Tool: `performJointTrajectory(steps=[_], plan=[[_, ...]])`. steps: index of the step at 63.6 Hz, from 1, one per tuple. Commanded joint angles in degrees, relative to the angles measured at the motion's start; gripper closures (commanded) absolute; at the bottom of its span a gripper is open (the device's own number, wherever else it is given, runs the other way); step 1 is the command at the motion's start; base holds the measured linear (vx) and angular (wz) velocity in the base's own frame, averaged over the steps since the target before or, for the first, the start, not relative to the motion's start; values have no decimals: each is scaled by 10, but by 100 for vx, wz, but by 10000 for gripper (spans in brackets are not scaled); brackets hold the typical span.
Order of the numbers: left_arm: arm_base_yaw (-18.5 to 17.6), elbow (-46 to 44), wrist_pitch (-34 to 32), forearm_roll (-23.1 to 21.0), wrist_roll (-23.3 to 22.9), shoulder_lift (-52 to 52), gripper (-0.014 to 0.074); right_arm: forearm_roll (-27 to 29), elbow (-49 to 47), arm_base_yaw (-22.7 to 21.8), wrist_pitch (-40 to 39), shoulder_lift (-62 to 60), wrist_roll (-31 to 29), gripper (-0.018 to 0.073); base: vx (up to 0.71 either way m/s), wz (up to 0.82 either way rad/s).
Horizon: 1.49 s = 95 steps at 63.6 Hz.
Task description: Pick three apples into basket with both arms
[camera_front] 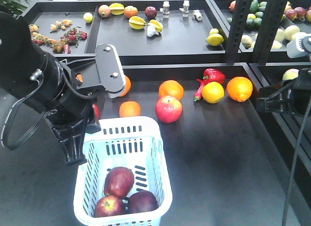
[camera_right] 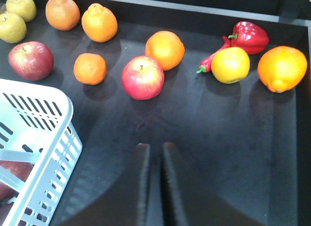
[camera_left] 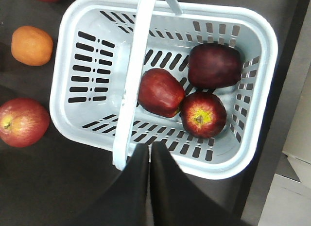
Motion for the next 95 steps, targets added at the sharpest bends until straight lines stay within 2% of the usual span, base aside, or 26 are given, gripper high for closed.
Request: performJointTrajectory(steps=[1,27,57,63,67,70,74,81,86,90,95], plan=[[-1,-15,-3,0,-6,-20,603,8,-15,-4,-30,-15,-4,569,0,0],[-1,-15,-3,0,-6,-20,603,9,-15,-4,10,-15,-4,568,0,0],[-1,-15,-3,0,-6,-17,603,9,-15,-4,12,-15,-4,568,0,0],[-1,-8,-34,0,-6,-22,603,9,-15,-4,12,-15,-4,568,0,0],[-2,12,-87,0,-6,-39,603,10,-15,-4,12,-15,-4,568,0,0],[-2,38,-163,0,-22,-58,603,9,-15,-4,13,-15,-4,568,0,0],[-1,88,-279,0,-66,-93,603,9,-15,-4,13,-15,-4,568,0,0],[16,218,-521,6,-166,-168,603,9,-15,-4,13,-15,-4,568,0,0],[39,315,-647,6,-240,-227,603,9,-15,-4,13,-15,-4,568,0,0],[65,391,-717,6,-281,-278,603,9,-15,-4,13,-15,-4,568,0,0],[100,476,-760,5,-312,-341,603,9,-15,-4,13,-15,-4,568,0,0]])
